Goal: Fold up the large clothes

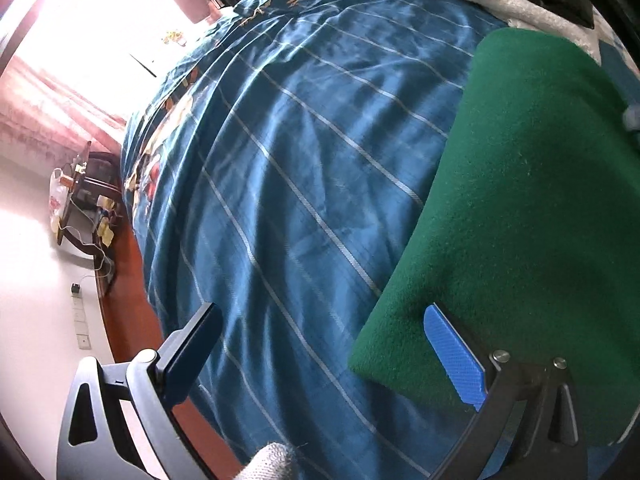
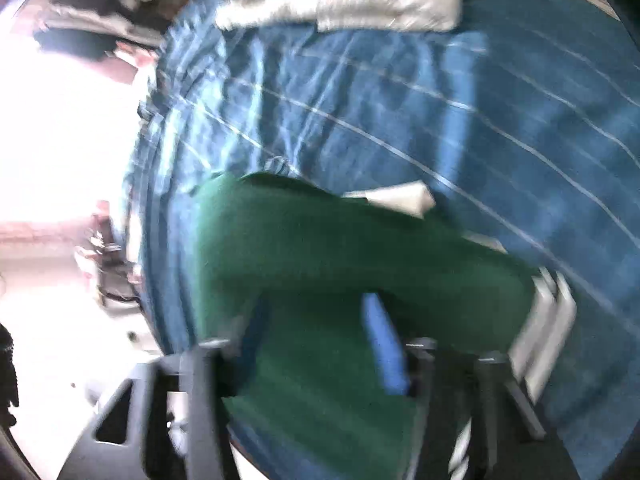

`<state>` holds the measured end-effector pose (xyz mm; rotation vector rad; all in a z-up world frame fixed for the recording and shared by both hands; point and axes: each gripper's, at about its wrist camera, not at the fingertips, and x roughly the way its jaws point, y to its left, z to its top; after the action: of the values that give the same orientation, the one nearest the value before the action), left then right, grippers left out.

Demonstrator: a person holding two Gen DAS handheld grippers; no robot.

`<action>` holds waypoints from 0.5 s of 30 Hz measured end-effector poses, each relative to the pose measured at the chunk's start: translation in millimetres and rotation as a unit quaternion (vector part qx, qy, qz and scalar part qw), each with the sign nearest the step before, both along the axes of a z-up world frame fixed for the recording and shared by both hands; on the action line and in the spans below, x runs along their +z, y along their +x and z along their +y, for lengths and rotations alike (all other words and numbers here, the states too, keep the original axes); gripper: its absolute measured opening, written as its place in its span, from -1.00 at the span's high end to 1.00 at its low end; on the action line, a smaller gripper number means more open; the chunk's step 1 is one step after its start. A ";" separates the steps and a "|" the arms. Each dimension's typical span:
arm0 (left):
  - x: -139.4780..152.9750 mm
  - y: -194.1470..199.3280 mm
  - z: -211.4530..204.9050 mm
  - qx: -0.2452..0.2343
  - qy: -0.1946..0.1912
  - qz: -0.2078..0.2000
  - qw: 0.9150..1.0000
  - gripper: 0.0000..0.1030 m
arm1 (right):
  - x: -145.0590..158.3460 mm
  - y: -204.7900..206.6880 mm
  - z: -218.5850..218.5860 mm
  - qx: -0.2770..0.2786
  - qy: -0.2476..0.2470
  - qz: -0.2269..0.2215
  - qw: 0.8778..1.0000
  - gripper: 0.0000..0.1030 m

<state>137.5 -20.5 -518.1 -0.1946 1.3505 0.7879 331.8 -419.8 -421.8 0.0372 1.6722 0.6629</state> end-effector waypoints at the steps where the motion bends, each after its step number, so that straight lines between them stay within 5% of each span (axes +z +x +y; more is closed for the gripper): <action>1: -1.8 0.0 0.5 -0.001 0.000 -0.003 1.000 -1.00 | -11.3 4.9 2.6 -0.002 -0.009 -0.004 1.000 0.82; 2: -2.8 -0.1 1.4 0.000 -0.002 -0.009 1.000 -1.00 | -25.7 11.3 7.7 -0.006 -0.033 -0.020 0.999 1.00; 5: -2.8 0.7 1.8 -0.002 -0.004 -0.014 1.000 -1.00 | -39.2 19.3 4.9 -0.034 -0.038 -0.011 0.999 1.00; 9: -3.8 2.6 0.2 -0.010 -0.002 0.002 1.000 -1.00 | 8.3 11.9 -21.4 -0.035 -0.051 -0.049 0.997 0.86; 13: -4.4 4.6 3.6 -0.006 -0.014 0.007 1.000 -1.00 | 47.3 -15.0 -92.7 -0.081 -0.094 -0.087 0.988 -0.32; 15: -4.7 5.5 3.5 -0.007 -0.015 0.009 1.000 -1.00 | 43.9 -36.6 -131.7 -0.098 -0.107 -0.068 0.987 -0.34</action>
<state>143.1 -17.0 -522.8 -0.2022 1.3809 0.7603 295.1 -551.5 -377.8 0.0023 1.5749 0.3285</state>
